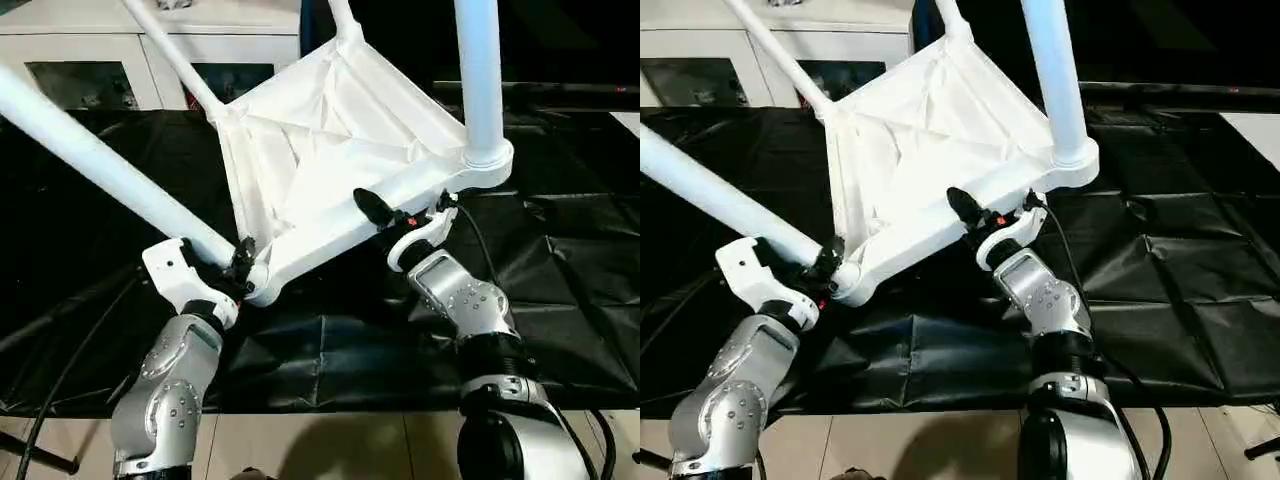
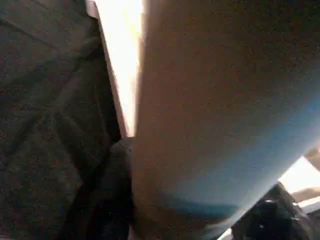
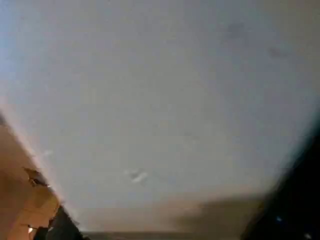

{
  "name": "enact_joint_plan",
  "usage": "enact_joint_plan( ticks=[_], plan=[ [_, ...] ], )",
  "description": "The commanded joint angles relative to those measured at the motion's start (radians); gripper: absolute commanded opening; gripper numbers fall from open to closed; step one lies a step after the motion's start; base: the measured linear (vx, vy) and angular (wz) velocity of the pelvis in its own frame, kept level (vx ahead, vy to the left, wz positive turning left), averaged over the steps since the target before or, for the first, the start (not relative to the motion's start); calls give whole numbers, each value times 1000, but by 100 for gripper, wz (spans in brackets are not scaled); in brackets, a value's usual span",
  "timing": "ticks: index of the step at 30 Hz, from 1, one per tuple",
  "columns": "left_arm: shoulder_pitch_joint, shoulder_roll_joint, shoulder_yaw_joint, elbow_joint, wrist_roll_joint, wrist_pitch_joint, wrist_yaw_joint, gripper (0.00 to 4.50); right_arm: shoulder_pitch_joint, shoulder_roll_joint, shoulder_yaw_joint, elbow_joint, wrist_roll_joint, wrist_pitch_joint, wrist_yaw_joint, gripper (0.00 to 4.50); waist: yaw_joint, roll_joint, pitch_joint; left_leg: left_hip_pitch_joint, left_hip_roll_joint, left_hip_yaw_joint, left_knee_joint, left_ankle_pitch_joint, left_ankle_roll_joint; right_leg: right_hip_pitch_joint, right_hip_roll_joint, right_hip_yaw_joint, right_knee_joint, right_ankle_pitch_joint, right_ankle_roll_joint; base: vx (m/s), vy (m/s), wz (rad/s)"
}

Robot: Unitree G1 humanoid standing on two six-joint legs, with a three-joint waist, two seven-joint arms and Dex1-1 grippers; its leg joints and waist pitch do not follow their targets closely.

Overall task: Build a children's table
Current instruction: Flip table

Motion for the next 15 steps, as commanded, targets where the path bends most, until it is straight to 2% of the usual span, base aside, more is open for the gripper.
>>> enact_joint_plan(
  ticks=[1,3,4,6,9,10,12,13,15],
  plan=[
    [4,-29,4,13,-56,23,-33,292,-31,-21,-15,-2,-10,-23,-11,213,6,-5,-71,26,42,-8,-60,-20,23,37,-44,25,-54,144,-229,0,0,0],
    [20,-12,10,-9,-66,36,-41,317,-32,-39,-26,-16,-13,-36,-20,202,5,-5,-73,25,41,-8,-57,1,25,37,-40,24,-50,177,-233,0,0,0],
    [30,-1,17,-14,-72,40,-50,324,-32,-51,-32,-22,-16,-45,-25,200,6,-8,-77,22,39,-9,-53,31,42,40,-40,23,-45,219,-233,0,0,0],
    [47,15,27,-24,-83,49,-68,340,-34,-63,-47,-27,-14,-52,-41,197,8,-3,-78,21,38,-7,-48,62,62,35,-37,22,-42,265,-237,0,0,0],
    [88,42,44,-44,-96,66,-90,358,-31,-84,-59,-49,-19,-67,-48,196,10,0,-76,21,39,-6,-49,33,69,34,-39,22,-46,234,-240,0,0,0],
    [123,61,52,-61,-108,77,-105,380,-26,-93,-70,-73,-16,-74,-57,195,12,4,-75,23,41,-7,-51,15,63,33,-39,21,-47,207,-237,0,0,0],
    [158,76,59,-79,-126,91,-116,386,-20,-102,-80,-97,-15,-77,-67,195,11,3,-73,24,43,-6,-53,1,57,31,-38,21,-50,185,-234,0,0,0],
    [172,82,61,-87,-133,97,-122,395,-16,-106,-82,-107,-16,-77,-71,195,14,6,-73,27,45,-7,-55,-12,46,29,-36,21,-51,170,-229,0,0,0],
    [208,112,46,-112,-130,107,-157,417,-3,-115,-76,-140,-29,-75,-80,195,23,9,-73,34,46,-5,-55,-32,27,24,-33,22,-55,148,-202,0,0,0]
  ],
)
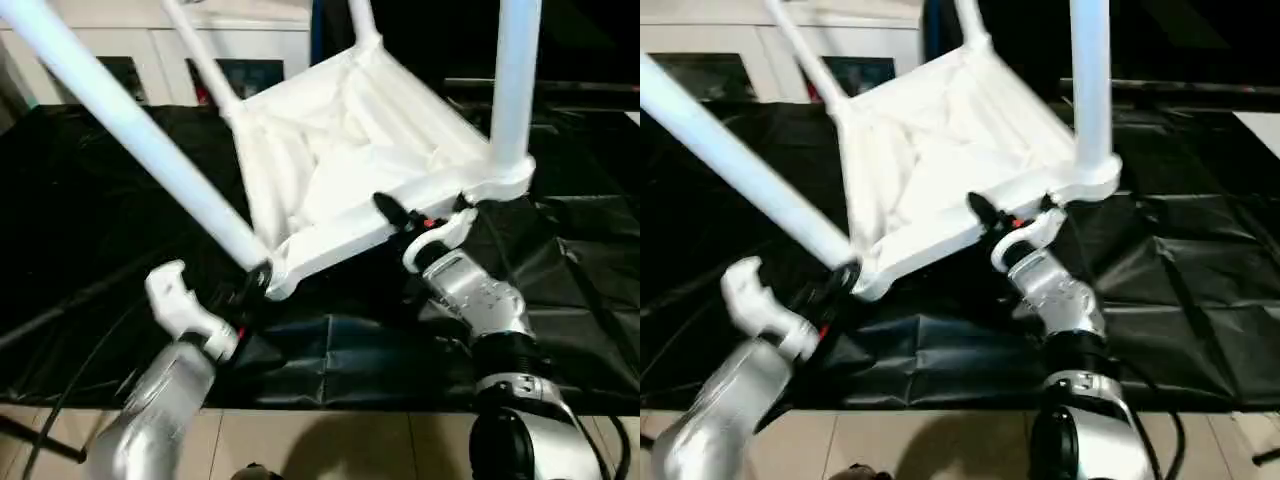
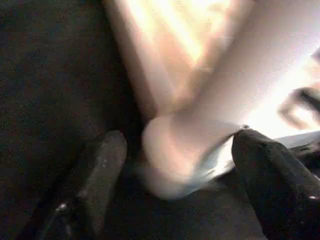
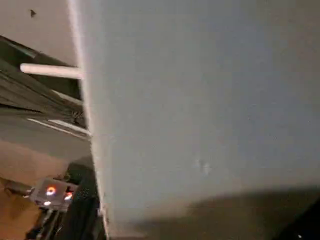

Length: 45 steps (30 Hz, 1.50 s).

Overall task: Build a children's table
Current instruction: Flip table

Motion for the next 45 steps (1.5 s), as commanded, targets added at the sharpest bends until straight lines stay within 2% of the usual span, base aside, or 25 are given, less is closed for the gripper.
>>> enact_joint_plan(
  ticks=[1,3,4,5,6,7,9,13,14,15,16,17,21,22,28,35,39,40,42,43,45],
  plan=[
    [14,23,1,-31,-1,14,-27,429,-5,-37,-24,-95,-28,-57,-20,195,-3,4,-73,47,45,-6,-58,-49,10,31,-30,25,-56,135,-190,0,0,0],
    [53,95,-60,-76,42,8,-97,435,11,-53,-21,-135,-39,-52,-35,195,2,-2,-70,46,46,-7,-64,-66,-5,31,-30,24,-60,100,-169,0,0,0],
    [67,142,-108,-105,87,-8,-134,443,24,-68,-10,-161,-56,-45,-43,195,2,-4,-70,41,46,-9,-67,-70,-11,33,-31,23,-58,84,-156,0,0,0],
    [73,168,-135,-122,113,-18,-152,448,33,-76,-2,-176,-68,-40,-49,195,5,-2,-70,44,46,-10,-69,-74,-13,30,-31,23,-61,70,-145,0,0,0],
    [75,188,-156,-135,132,-28,-165,450,43,-85,8,-193,-79,-30,-51,195,6,0,-70,47,47,-9,-69,-83,-15,27,-30,23,-61,61,-136,0,0,0],
    [75,205,-175,-151,146,-37,-179,450,57,-97,25,-218,-95,-16,-56,195,4,-4,-66,42,46,-8,-74,-108,-31,28,-33,26,-65,27,-125,0,0,0],
    [57,221,-198,-179,168,-57,-192,450,90,-121,58,-274,-126,9,-73,195,6,-3,-66,43,44,-7,-74,-121,-45,27,-35,29,-65,13,-115,0,0,0],
    [25,264,-264,-211,205,-60,-225,450,130,-136,71,-347,-146,25,-109,195,1,-7,-62,41,40,-7,-81,-171,-62,25,-37,33,-75,-71,-89,0,0,0],
    [23,285,-295,-224,216,-54,-242,450,140,-137,72,-365,-156,23,-123,195,2,-3,-62,42,40,-7,-82,-182,-65,24,-38,33,-76,-87,-86,0,0,0],
    [23,294,-309,-229,220,-52,-250,450,144,-138,73,-374,-161,21,-129,195,-3,-5,-61,43,40,-8,-84,-195,-70,22,-37,33,-78,-114,-85,0,0,0],
    [23,308,-336,-240,233,-49,-264,450,150,-136,73,-391,-172,14,-147,195,-5,2,-60,46,40,-8,-84,-213,-78,18,-37,34,-80,-134,-86,0,0,0],
    [23,313,-353,-247,243,-51,-272,450,154,-135,73,-403,-182,3,-162,195,-8,3,-60,46,41,-8,-86,-227,-84,16,-35,34,-81,-145,-85,0,0,0],
    [10,306,-372,-256,250,-56,-282,450,159,-134,77,-425,-207,-24,-198,195,-14,0,-61,45,39,-8,-86,-230,-93,17,-33,34,-79,-128,-92,0,0,0],
    [3,315,-385,-260,253,-56,-290,450,163,-137,86,-430,-231,-32,-214,195,-16,1,-61,45,38,-7,-86,-231,-93,16,-33,34,-80,-125,-93,0,0,0],
    [-2,329,-406,-258,286,-72,-285,450,158,-151,106,-427,-286,-63,-241,195,-18,-1,-61,45,38,-8,-87,-248,-92,16,-33,35,-83,-155,-84,0,0,0],
    [-47,289,-376,-204,364,-186,-227,450,157,-193,180,-455,-352,-68,-208,195,-21,-6,-60,43,37,-8,-86,-250,-86,18,-33,36,-87,-171,-74,0,0,0],
    [-89,257,-371,-178,429,-263,-159,450,159,-222,233,-460,-415,-75,-206,195,-31,-8,-61,37,35,-9,-84,-231,-78,24,-33,35,-85,-144,-79,0,0,0],
    [-111,247,-371,-175,447,-273,-139,450,156,-234,248,-458,-439,-81,-209,195,-34,-9,-62,39,36,-9,-81,-226,-76,23,-32,35,-84,-133,-79,0,0,0],
    [-159,245,-377,-185,508,-229,-87,450,151,-248,267,-452,-475,-94,-222,195,-34,-9,-62,44,37,-8,-80,-234,-76,21,-31,35,-85,-134,-83,0,0,0],
    [-199,266,-391,-196,510,-163,-104,450,145,-250,271,-442,-484,-97,-226,195,-34,-11,-62,43,36,-8,-79,-229,-75,22,-32,35,-83,-136,-86,0,0,0],
    [-237,280,-396,-196,473,-156,-165,450,140,-248,271,-433,-491,-100,-239,195,-33,-9,-62,45,33,-7,-79,-228,-75,17,-32,34,-83,-156,-94,0,0,0]
  ],
)
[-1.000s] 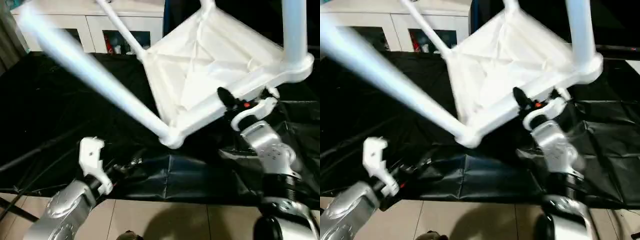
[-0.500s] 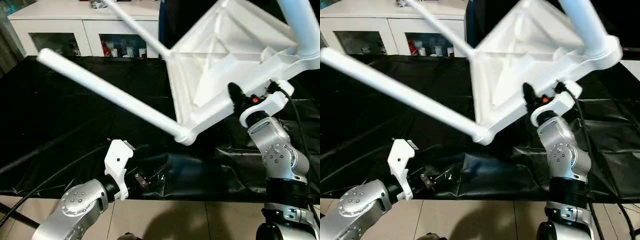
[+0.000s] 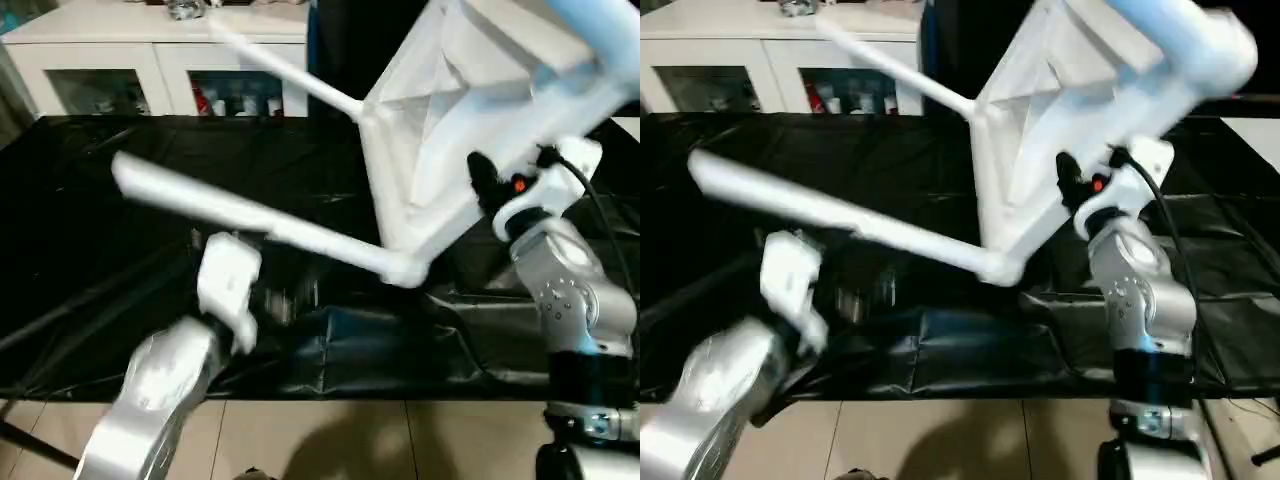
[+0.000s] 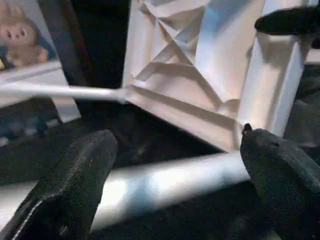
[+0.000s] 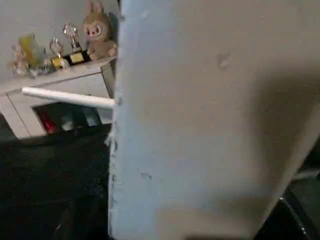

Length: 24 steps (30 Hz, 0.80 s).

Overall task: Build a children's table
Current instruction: Flip table

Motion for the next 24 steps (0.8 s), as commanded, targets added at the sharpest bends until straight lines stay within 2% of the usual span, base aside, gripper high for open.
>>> enact_joint_plan(
  ticks=[1,2,3,4,5,8,9,10,14,17,21,23,24],
  plan=[
    [-47,9,-13,7,12,-15,-34,450,10,-19,11,54,-75,1,-48,195,-6,-11,-54,31,35,-14,-74,-242,-68,13,-31,28,-85,-178,-110,0,0,0],
    [-50,8,-12,9,17,-17,-30,450,10,-20,12,55,-77,0,-49,195,-5,-9,-55,32,36,-14,-75,-246,-71,12,-31,28,-84,-174,-112,0,0,0],
    [-86,13,-14,28,83,-45,7,450,3,-24,23,74,-101,-12,-61,195,-7,-9,-55,32,36,-16,-76,-254,-72,14,-30,27,-83,-161,-113,0,0,0],
    [-126,48,-34,47,163,-76,10,450,-11,-23,42,92,-118,-24,-58,194,-6,-3,-55,35,36,-16,-74,-271,-75,11,-31,28,-84,-171,-108,0,0,0],
    [-138,59,-39,50,175,-76,1,450,-17,-22,48,98,-124,-28,-59,194,-9,-7,-55,34,34,-18,-76,-286,-78,13,-30,27,-86,-195,-97,0,0,0],
    [-188,95,-59,42,190,-62,-44,450,-43,-18,79,127,-151,-46,-45,194,-10,-7,-54,33,35,-19,-78,-291,-87,13,-33,25,-84,-210,-105,0,0,0],
    [-202,100,-62,45,209,-63,-34,450,-49,-19,86,134,-158,-48,-42,194,-8,-5,-56,37,36,-18,-76,-294,-89,9,-33,27,-83,-196,-114,0,0,0],
    [-231,112,-69,53,252,-53,-11,450,-60,-20,99,150,-173,-53,-33,194,-9,-5,-56,33,36,-19,-76,-287,-88,13,-31,26,-80,-176,-119,0,0,0],
    [-297,142,-81,64,287,-5,-32,450,-91,-22,135,199,-207,-72,-14,194,-11,-7,-57,32,34,-17,-74,-274,-84,14,-32,26,-77,-160,-133,0,0,0],
    [-384,167,-86,94,360,-78,-38,450,-148,-13,183,292,-255,-112,2,194,-13,-6,-58,29,32,-19,-72,-270,-82,15,-32,24,-76,-165,-150,0,0,0],
    [-417,180,-80,113,402,-92,-21,450,-169,2,196,335,-265,-142,20,194,-11,-8,-60,27,34,-17,-69,-253,-73,18,-36,25,-73,-123,-164,0,0,0],
    [-443,177,-65,108,389,-114,-23,450,-175,15,207,354,-263,-168,53,194,-10,-8,-62,27,33,-16,-67,-235,-64,18,-34,24,-69,-94,-177,0,0,0],
    [-453,173,-58,102,375,-119,-28,450,-176,19,213,360,-260,-179,68,250,-9,-7,-62,28,34,-16,-67,-234,-65,18,-35,25,-69,-91,-181,0,0,0]
  ],
)
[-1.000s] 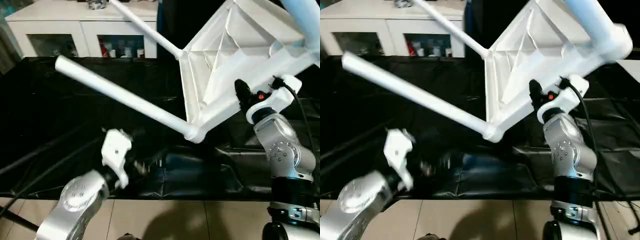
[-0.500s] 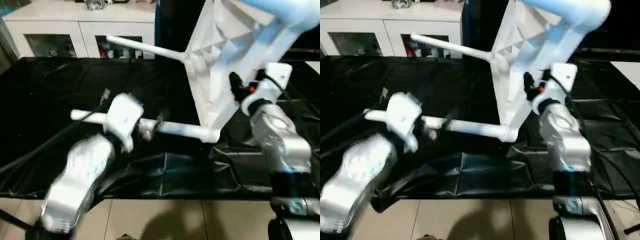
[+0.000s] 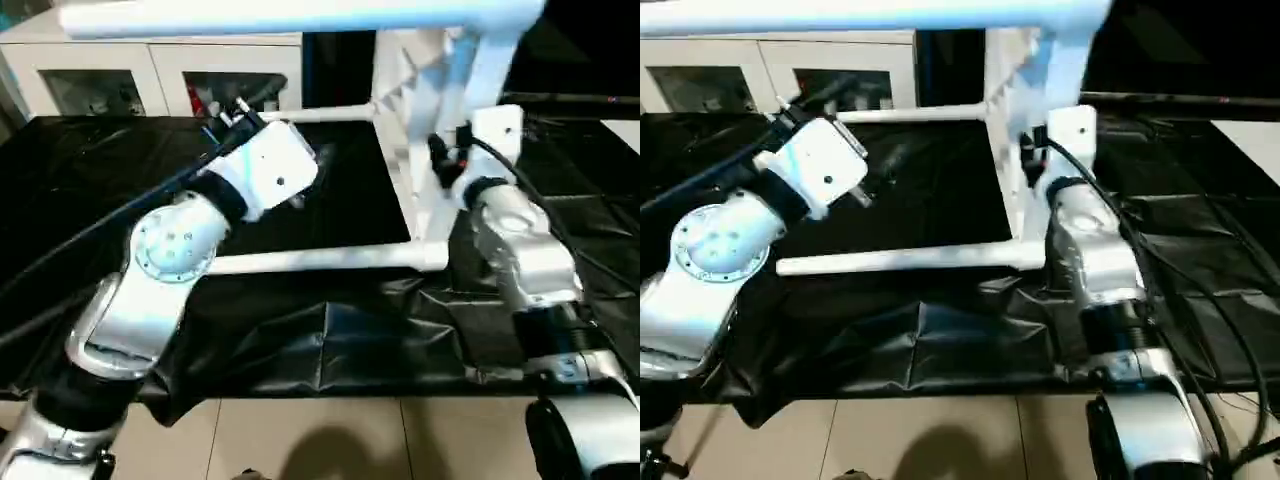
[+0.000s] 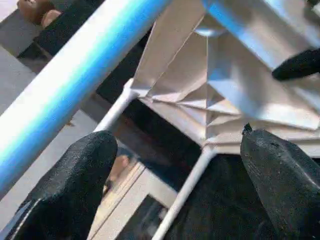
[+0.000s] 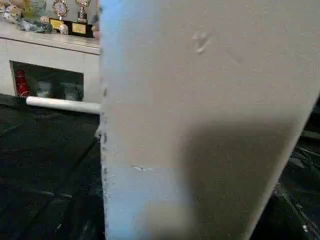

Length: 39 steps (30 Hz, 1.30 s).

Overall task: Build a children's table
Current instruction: Flip table

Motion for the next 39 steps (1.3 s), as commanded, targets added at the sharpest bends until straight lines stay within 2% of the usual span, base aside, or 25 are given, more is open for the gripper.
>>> enact_joint_plan(
  ticks=[1,3,5,7,9,10,13,15,16,18,19,21,22,23,24,28,32,33,36,37,38,39],
  plan=[
    [-38,-4,20,-16,-15,-25,-7,450,15,19,32,50,-1,5,51,263,-3,-1,-63,29,35,-16,-69,-232,-64,21,-35,24,-67,-92,-178,0,0,0],
    [-48,1,21,-37,-15,-35,-15,450,14,24,46,59,-14,-13,67,266,-6,-4,-62,25,34,-17,-71,-231,-60,26,-35,22,-65,-79,-189,0,0,0],
    [-48,22,15,-37,34,-58,-6,450,12,34,42,64,-11,-25,68,296,-12,-5,-61,21,34,-18,-71,-230,-51,28,-37,22,-66,-81,-196,0,0,0],
    [-48,15,31,-32,39,-94,6,450,11,35,43,74,-20,-48,67,303,-18,-4,-62,21,34,-16,-68,-217,-41,28,-37,23,-67,-72,-204,0,0,0],
    [-56,15,39,-34,44,-127,12,450,19,30,48,74,-38,-85,66,316,-17,-3,-64,22,35,-16,-66,-199,-38,28,-36,23,-64,-49,-211,0,0,0],
    [-63,17,42,-39,49,-132,17,450,32,28,46,70,-41,-97,72,341,-16,-3,-63,23,36,-15,-66,-195,-36,27,-35,22,-63,-38,-212,0,0,0],
    [-73,16,46,-41,51,-134,20,450,56,28,32,51,-35,-118,75,351,-16,-3,-63,24,36,-14,-66,-194,-31,28,-35,23,-62,-31,-215,0,0,0],
    [-84,24,52,-38,77,-128,35,450,101,30,16,3,-17,-176,101,384,-13,5,-64,24,37,-16,-65,-195,-30,29,-35,23,-60,-18,-213,0,0,0],
    [-87,28,57,-32,97,-128,43,450,126,28,11,-26,-9,-205,115,390,-13,0,-63,24,37,-15,-65,-199,-26,29,-35,23,-63,-14,-209,0,0,0],
    [-88,27,75,-21,104,-116,46,450,186,17,4,-93,1,-253,135,396,-10,0,-62,24,38,-16,-67,-199,-21,30,-35,24,-63,-15,-201,0,0,0],
    [-89,29,79,-17,108,-117,46,450,206,14,-1,-113,2,-267,138,417,-8,0,-63,26,38,-16,-67,-200,-18,29,-35,24,-64,-15,-201,0,0,0],
    [-91,32,81,-11,108,-111,41,450,224,11,-9,-133,2,-289,134,434,-7,2,-63,27,39,-17,-69,-215,-21,26,-34,23,-65,-37,-206,0,0,0],
    [-96,41,82,2,123,-118,43,450,251,4,-14,-169,0,-328,135,439,-4,2,-61,28,40,-17,-70,-231,-24,24,-35,24,-69,-56,-200,0,0,0],
    [-107,53,83,26,142,-125,48,450,294,-17,-10,-226,-22,-407,141,439,-4,2,-61,28,40,-18,-71,-236,-27,24,-34,24,-68,-61,-196,0,0,0],
    [-111,58,83,35,151,-127,51,450,308,-23,-7,-245,-29,-430,147,439,-1,3,-61,30,40,-17,-70,-246,-29,23,-35,25,-70,-72,-181,0,0,0],
    [-125,84,75,86,182,-134,44,450,358,-10,-36,-328,15,-491,182,439,3,2,-58,30,40,-21,-77,-286,-28,20,-34,26,-74,-107,-171,0,0,0],
    [-171,109,81,162,225,-143,46,450,410,-15,-5,-417,58,-509,264,439,4,4,-58,30,40,-23,-79,-303,-21,19,-34,26,-77,-123,-162,0,0,0],
    [-200,116,78,200,239,-152,51,450,425,-22,22,-438,63,-511,281,439,4,7,-58,31,40,-25,-80,-301,-22,18,-34,26,-76,-115,-165,0,0,0],
    [-225,125,67,235,256,-150,46,450,431,-24,47,-446,57,-516,293,439,4,7,-58,29,40,-27,-81,-299,-27,19,-35,25,-74,-101,-176,0,0,0],
    [-239,129,62,260,270,-148,47,450,434,-20,63,-455,60,-512,313,439,6,11,-59,29,40,-27,-81,-300,-28,19,-37,26,-72,-96,-181,0,0,0],
    [-239,129,62,260,270,-148,47,450,434,-20,63,-455,60,-512,313,439,5,10,-58,29,40,-26,-80,-302,-27,18,-37,26,-74,-93,-182,0,0,0],
    [-263,135,60,293,291,-152,58,450,441,-18,90,-476,76,-495,360,439,5,10,-58,28,40,-27,-80,-300,-25,20,-37,26,-72,-84,-185,0,0,0]
  ],
)
